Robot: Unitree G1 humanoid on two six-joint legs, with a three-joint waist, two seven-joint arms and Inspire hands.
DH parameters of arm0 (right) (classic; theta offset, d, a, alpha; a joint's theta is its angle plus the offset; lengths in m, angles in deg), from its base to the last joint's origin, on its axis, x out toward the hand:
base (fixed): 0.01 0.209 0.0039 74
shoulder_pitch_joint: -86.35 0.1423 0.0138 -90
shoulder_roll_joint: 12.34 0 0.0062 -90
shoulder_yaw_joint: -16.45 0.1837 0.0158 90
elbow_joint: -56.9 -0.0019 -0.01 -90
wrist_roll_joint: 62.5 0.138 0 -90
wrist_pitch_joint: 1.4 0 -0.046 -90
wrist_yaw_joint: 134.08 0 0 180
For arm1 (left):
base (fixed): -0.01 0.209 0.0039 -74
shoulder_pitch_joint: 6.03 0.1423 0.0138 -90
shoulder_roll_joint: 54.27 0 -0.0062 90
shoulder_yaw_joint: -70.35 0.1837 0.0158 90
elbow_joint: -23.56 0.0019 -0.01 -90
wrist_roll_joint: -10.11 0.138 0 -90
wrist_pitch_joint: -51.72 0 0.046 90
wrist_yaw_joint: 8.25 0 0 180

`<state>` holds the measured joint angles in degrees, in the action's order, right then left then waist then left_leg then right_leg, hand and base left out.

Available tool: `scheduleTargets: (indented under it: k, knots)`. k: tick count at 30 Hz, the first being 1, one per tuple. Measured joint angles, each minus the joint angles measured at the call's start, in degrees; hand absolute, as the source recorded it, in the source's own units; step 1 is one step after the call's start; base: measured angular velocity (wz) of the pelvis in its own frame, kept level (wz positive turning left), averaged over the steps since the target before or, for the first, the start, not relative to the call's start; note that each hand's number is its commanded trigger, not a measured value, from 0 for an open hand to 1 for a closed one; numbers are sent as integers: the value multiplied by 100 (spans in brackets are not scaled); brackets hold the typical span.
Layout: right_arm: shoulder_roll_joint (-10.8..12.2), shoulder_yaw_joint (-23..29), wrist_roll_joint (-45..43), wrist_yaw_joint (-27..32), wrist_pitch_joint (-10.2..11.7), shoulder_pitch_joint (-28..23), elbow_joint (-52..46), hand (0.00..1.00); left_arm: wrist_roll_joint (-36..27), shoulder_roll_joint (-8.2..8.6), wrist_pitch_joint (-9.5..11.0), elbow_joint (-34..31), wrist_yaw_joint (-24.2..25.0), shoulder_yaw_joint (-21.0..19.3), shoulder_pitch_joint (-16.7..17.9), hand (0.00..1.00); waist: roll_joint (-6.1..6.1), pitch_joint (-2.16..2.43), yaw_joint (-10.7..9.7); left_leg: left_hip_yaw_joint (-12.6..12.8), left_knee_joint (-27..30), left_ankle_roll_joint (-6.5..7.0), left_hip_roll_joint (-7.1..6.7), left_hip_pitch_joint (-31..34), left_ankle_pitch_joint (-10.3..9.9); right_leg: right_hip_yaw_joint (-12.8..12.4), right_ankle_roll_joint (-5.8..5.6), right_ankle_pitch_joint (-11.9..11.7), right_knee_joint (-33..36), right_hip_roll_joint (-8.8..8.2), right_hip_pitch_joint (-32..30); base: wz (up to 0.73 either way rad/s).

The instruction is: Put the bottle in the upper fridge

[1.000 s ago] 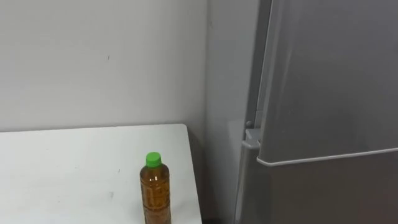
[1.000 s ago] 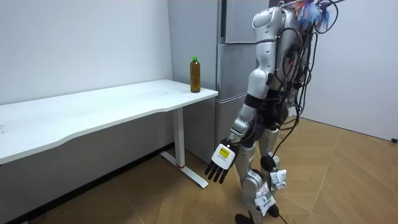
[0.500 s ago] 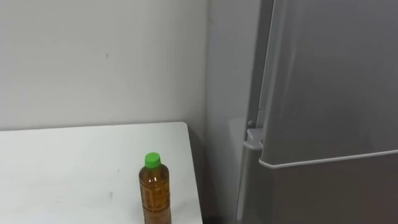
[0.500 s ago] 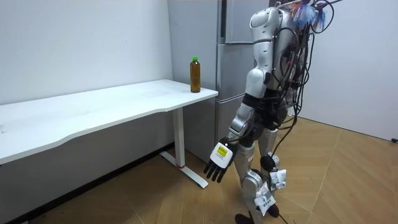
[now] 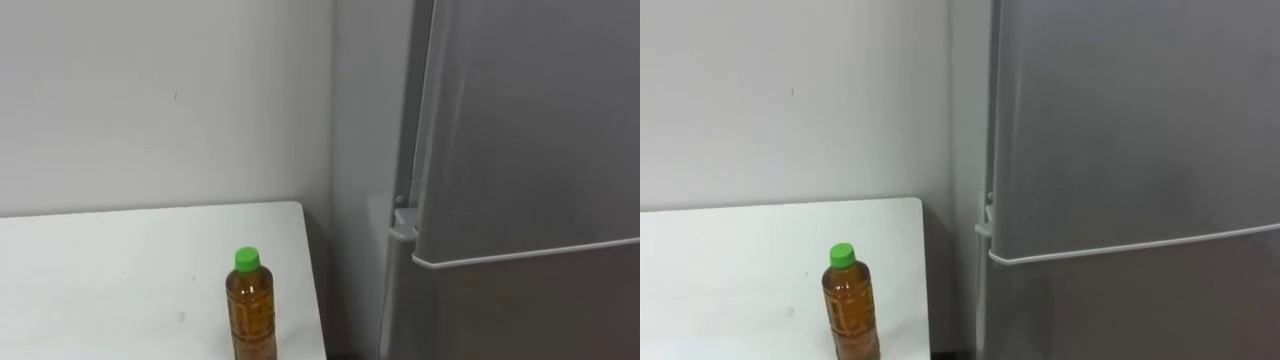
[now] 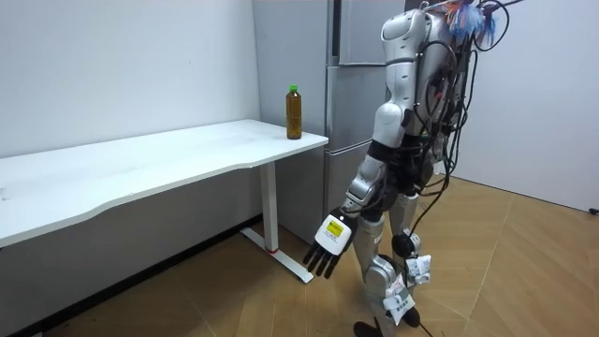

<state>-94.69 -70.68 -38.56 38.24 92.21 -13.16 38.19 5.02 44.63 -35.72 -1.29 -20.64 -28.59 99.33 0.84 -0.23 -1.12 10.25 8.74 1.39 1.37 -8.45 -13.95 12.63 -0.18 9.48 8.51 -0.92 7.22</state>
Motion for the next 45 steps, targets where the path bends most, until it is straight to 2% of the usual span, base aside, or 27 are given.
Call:
scheduleTargets:
  k: [1,4,6,8,11,15,19,22,24,29,30,32,35,39,45]
  knots:
    - [0,55,-3,-1,-4,18,3,0,-76,-4,0,-15,-26,-79,-45,0,40,14,-1,-3,7,0,0,0,0,4,0,0,5,-2,0,0]
    - [-13,82,-7,0,0,32,0,0,-111,-20,16,-221,-105,-343,-92,0,86,17,9,-2,36,0,-1,-2,0,2,0,0,14,-6,3,0]
    - [-39,82,-48,0,3,28,-6,0,-159,-26,57,-449,-159,-453,-99,0,89,1,22,-2,56,1,-3,-12,0,8,0,0,17,-8,4,0]
    - [-52,114,-87,4,8,23,-8,0,-221,-46,201,-659,-326,-500,-124,0,126,0,27,-22,50,1,-5,-20,0,15,1,0,16,-12,12,2]
    - [-56,229,-179,13,7,28,-11,0,-252,-46,301,-889,-529,-674,-153,0,148,2,41,-14,51,1,-4,-32,0,8,1,1,11,-9,4,0]
    - [-54,355,-237,18,7,-15,-31,0,-807,-39,349,-1294,-771,-808,-120,0,142,5,34,-16,70,1,-5,-37,1,-2,1,5,13,-6,7,0]
    - [-63,562,-512,37,14,-120,-172,0,-1106,-52,460,-2075,-1093,-937,-84,0,161,17,90,-16,76,1,-4,-34,1,-10,1,5,21,-8,8,0]
    - [-62,576,-658,51,61,-178,-287,0,-1219,-51,676,-2444,-1288,-920,-140,0,160,14,128,-12,77,1,-2,-33,1,0,1,5,36,-8,27,0]
    - [-43,619,-766,62,74,-190,-288,0,-1222,-38,681,-2736,-1391,-920,-128,0,155,13,127,-16,81,1,-2,-44,1,10,1,5,38,-8,41,0]
    - [-20,643,-889,83,73,-202,-511,0,-1223,-44,788,-4067,-1785,-907,-125,0,130,25,144,-27,79,1,1,-5,1,0,2,6,113,-12,-36,0]
    - [-20,630,-874,83,73,-203,-532,0,-1223,-47,793,-4205,-1810,-905,-125,0,128,25,154,-23,79,2,0,-6,1,4,2,6,113,-13,-35,0]
    - [-2,624,-844,78,73,-275,-656,0,-1285,-51,795,-4883,-1875,-900,-124,0,122,29,157,-24,89,2,-2,-13,2,17,2,5,108,-16,-25,0]
    - [28,632,-833,110,80,-346,-677,0,-1278,-119,860,-5363,-1896,-901,-163,0,147,35,147,-85,91,3,-4,-20,2,33,2,6,104,-16,11,8]
    - [103,692,-811,184,100,-374,-675,0,-1274,-123,867,-5954,-1908,-914,-171,0,155,32,143,-109,93,2,3,-16,2,29,2,6,102,-5,10,1]
    - [112,740,-878,176,180,-358,-663,0,-1043,-183,885,-7207,-1868,-954,-184,0,189,24,131,-119,90,3,-3,-4,2,32,2,6,95,-9,6,0]
